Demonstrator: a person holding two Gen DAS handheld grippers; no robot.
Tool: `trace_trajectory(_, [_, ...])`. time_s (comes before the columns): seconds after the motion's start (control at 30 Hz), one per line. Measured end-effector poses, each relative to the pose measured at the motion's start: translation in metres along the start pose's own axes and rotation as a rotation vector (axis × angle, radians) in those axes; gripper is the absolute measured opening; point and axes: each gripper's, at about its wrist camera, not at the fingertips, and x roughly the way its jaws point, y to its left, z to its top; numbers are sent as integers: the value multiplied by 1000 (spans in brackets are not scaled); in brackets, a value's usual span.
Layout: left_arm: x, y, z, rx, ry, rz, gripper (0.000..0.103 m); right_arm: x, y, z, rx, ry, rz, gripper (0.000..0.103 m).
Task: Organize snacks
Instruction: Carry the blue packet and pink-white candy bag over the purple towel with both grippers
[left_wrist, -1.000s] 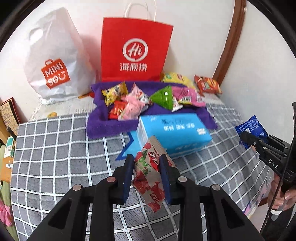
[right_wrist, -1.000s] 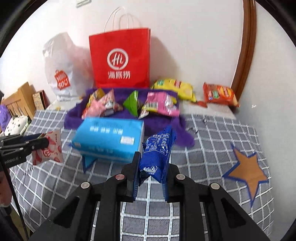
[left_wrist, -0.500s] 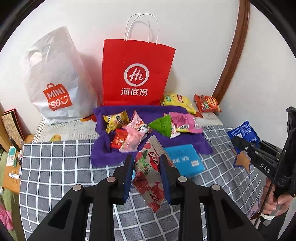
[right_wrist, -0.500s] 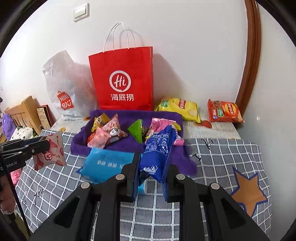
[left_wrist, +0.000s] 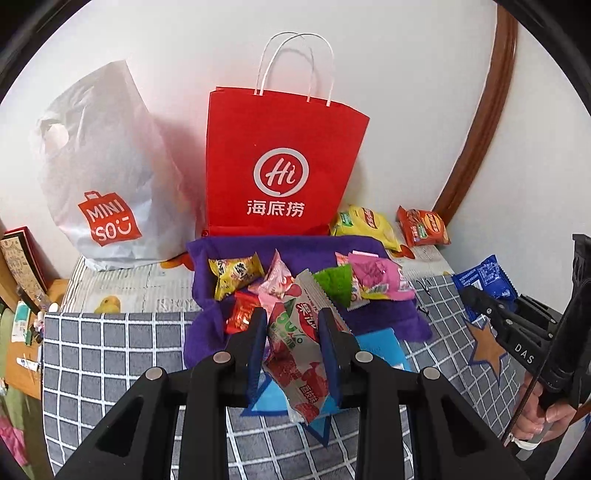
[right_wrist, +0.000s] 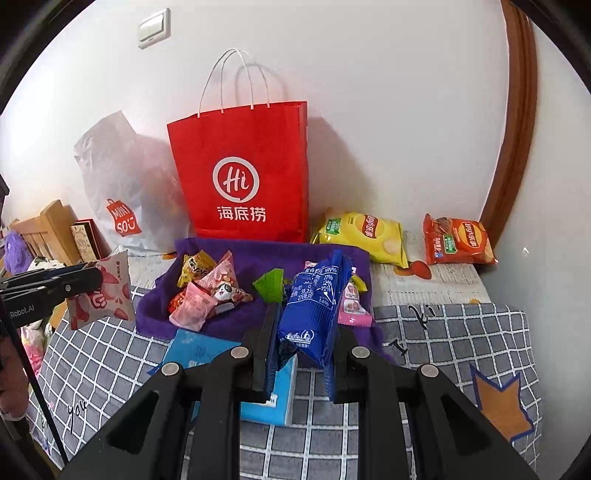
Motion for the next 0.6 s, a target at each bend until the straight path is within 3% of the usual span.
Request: trace_trajectory(0.6, [31,13,32,-14,1,-1,27,53,2,32,-11,15,10,20])
